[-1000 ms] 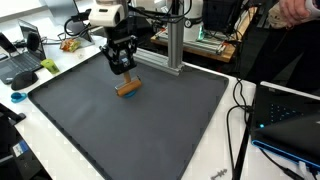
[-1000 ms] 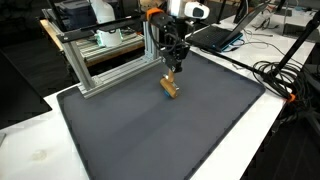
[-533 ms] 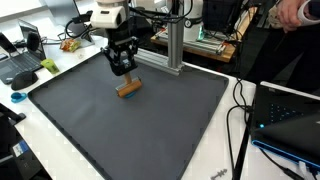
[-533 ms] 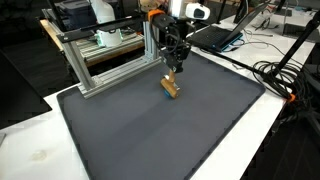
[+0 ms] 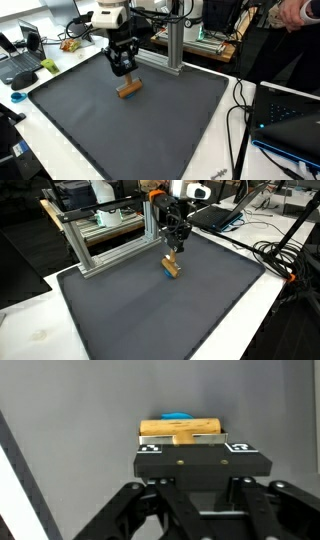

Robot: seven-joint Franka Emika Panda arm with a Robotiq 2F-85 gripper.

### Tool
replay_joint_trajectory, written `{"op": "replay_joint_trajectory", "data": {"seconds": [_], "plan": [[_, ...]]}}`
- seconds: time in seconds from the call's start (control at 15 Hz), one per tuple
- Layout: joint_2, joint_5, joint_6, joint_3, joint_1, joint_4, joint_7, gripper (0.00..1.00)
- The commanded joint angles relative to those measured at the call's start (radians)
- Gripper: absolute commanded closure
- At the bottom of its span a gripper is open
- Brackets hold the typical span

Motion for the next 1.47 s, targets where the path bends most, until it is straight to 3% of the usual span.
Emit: {"op": "replay_joint_trajectory", "data": {"seconds": [0.0, 1.4], "plan": [[0.032, 0.021, 0.028, 0.023, -0.012, -0.003, -0.019, 0.78], [0.045, -0.047, 0.001, -0.004, -0.018, -0.012, -0.029, 0.78]]}}
